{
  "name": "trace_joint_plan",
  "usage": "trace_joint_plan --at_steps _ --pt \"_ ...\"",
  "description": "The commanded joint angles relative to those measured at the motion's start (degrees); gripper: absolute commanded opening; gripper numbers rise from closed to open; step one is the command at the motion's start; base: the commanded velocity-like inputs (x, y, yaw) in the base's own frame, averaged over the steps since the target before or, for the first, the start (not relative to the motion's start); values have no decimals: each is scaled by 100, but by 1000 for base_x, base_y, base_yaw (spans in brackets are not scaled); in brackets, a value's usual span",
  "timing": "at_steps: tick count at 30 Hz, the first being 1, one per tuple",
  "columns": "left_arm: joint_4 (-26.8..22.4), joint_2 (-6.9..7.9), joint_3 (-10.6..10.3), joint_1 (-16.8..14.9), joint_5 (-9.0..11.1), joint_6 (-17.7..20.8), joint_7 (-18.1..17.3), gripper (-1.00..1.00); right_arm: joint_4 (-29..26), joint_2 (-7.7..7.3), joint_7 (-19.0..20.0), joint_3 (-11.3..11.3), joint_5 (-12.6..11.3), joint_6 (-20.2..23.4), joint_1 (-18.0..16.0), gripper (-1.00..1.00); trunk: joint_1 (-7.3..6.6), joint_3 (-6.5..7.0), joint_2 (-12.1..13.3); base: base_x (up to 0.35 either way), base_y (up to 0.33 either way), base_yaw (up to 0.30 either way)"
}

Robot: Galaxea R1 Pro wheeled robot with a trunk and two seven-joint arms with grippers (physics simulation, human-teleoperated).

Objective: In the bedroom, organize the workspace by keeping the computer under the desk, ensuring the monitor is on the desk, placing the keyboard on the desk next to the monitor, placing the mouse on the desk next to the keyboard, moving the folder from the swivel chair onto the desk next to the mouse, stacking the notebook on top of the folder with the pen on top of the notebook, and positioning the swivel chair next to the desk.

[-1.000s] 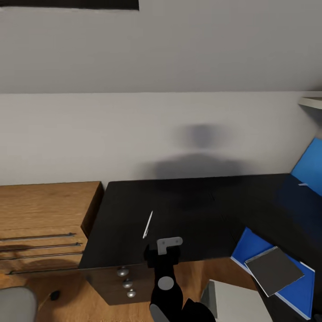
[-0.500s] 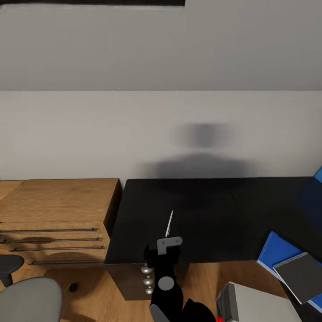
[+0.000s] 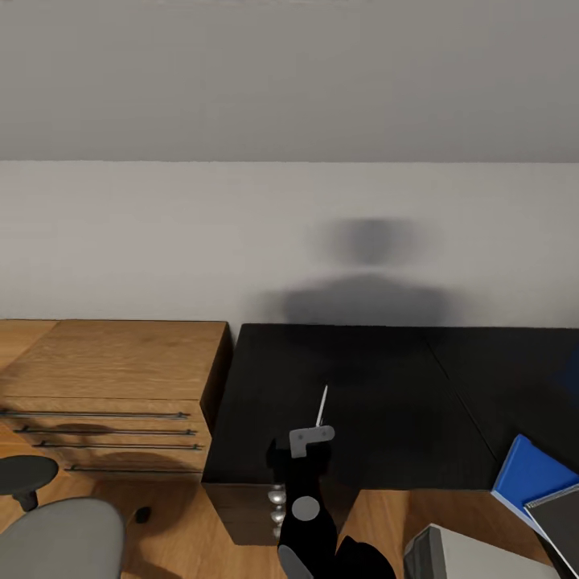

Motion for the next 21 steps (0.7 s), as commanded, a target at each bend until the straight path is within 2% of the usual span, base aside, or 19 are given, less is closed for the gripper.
trace_joint_plan --at_steps 1,6,10,11,17,20,21 --pt "-13 7 -43 0 56 -35 40 100 -8 -130 -29 1 31 28 -7 100 2 -7 -6 21 0 20" --pt "-15 11 -47 0 55 -38 36 100 49 -268 -3 -78 86 -86 -11 100 2 -8 -6 10 0 9" --pt "-15 6 -55 0 55 -38 35 100 244 -369 101 -286 100 -243 -23 100 2 -9 -6 3 0 3" --pt "-15 6 -59 0 52 -38 35 100 436 -414 285 -483 107 -338 -38 100 2 -9 -6 1 0 1" --pt "-15 5 -62 -2 41 -39 34 100 984 -472 989 -1002 126 -508 -98 100 2 -9 -6 0 0 0" --pt "-15 -1 -63 -1 38 -39 34 100 1587 -489 1683 -1333 325 -769 -256 100 2 -9 -6 0 0 0" --pt "-15 -2 -63 -1 38 -39 34 100 1728 -490 1806 -1360 363 -837 -283 100 2 -9 -6 0 0 0"
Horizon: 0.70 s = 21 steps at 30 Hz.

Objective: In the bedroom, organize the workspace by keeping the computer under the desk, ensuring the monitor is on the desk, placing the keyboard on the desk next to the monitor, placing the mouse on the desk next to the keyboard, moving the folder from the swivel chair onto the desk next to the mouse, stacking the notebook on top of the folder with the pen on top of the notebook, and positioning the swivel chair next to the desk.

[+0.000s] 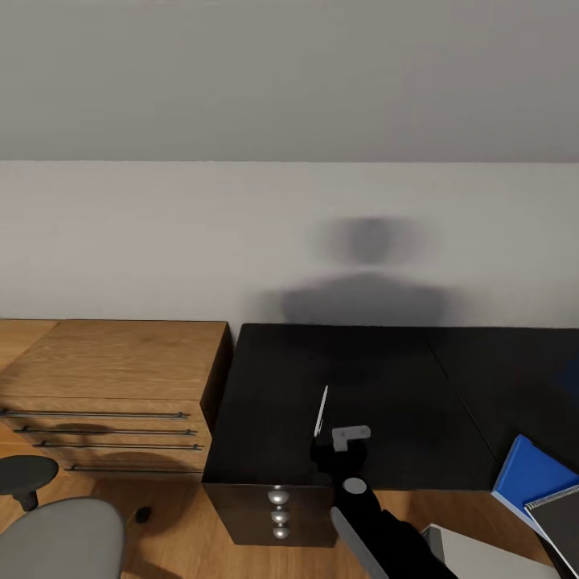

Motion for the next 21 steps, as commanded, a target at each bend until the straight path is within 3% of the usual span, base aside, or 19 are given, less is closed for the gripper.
trace_joint_plan --at_steps 1,10,17,21 --pt "-9 9 -33 0 56 -31 45 100 62 -3 17 6 -14 -14 -24 100 1 -6 -6 0 0 0" --pt "-9 8 -40 -1 56 -31 45 100 525 -2 630 -88 35 -267 -151 100 1 -6 -6 0 0 0" --pt "-9 8 -42 -1 56 -31 45 100 883 23 850 -119 29 -284 -273 100 1 -6 -6 0 0 0" --pt "-9 8 -42 0 56 -31 45 100 1339 47 1121 -132 19 -384 -438 100 1 -6 -6 0 0 0"
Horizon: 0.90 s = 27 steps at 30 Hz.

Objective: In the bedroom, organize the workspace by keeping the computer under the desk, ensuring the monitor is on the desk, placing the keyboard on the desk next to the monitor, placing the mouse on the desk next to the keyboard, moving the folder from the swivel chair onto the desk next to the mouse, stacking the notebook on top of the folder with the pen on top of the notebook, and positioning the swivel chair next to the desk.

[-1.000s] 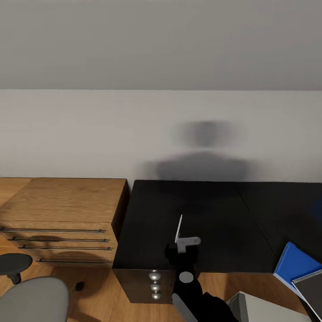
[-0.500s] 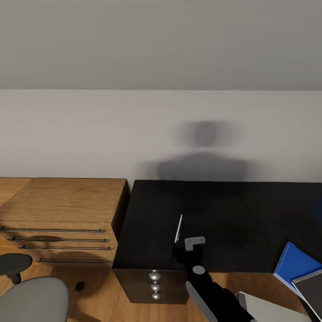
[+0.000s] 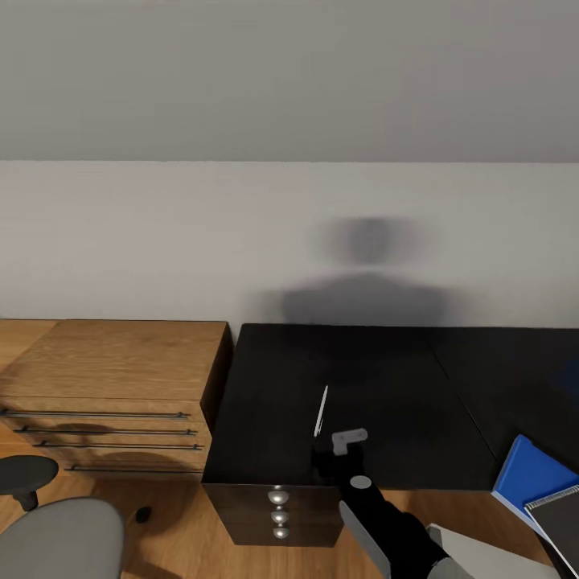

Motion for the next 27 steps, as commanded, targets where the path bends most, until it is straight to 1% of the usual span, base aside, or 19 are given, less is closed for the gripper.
trace_joint_plan --at_steps 1,2,3,8,12,20,27 --pt "-9 9 -33 -2 56 -31 45 100 166 13 47 22 -41 -42 -65 100 1 -6 -6 0 0 0" --pt "-9 9 -33 -2 56 -31 45 100 252 26 81 21 -43 -76 -94 100 1 -6 -6 0 0 0" --pt "-9 9 -33 -2 56 -31 45 100 575 92 168 19 -48 -191 -200 100 1 -6 -6 0 0 0" --pt "-9 11 -33 -2 56 -31 45 100 995 155 228 18 -54 -332 -345 100 1 -6 -6 0 0 0" --pt "-9 10 -33 -1 56 -31 45 100 1123 168 240 17 -58 -379 -383 100 1 -6 -6 0 0 0" --pt "-9 9 -33 0 56 -31 45 100 1186 174 245 17 -67 -399 -399 100 1 -6 -6 9 1 0" --pt "-9 9 -38 0 56 -31 45 100 1193 211 246 17 -61 -399 -402 100 1 -6 -6 173 67 0"
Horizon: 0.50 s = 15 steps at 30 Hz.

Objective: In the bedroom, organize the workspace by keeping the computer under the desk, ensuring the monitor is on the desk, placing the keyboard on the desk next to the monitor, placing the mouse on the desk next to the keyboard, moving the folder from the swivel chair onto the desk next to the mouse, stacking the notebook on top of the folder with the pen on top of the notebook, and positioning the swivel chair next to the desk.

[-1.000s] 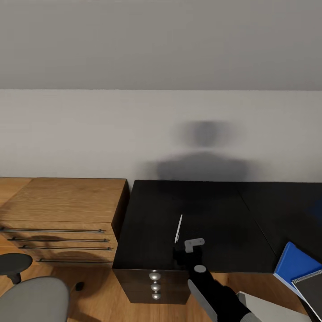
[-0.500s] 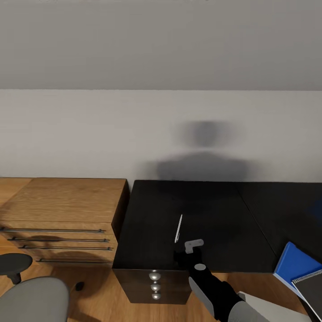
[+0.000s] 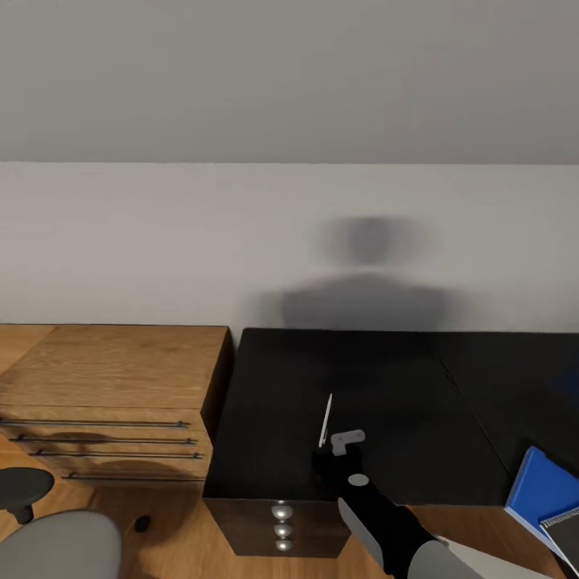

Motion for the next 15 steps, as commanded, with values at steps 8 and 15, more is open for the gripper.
trace_joint_plan --at_steps 8,15 --pt "-9 10 -38 -1 56 -31 45 100 92 6 -52 35 -47 51 -8 100 4 -6 -4 57 24 0" --pt "-9 2 -98 -1 56 -31 45 100 92 5 -52 35 -46 52 -19 100 4 -6 -4 100 85 0"
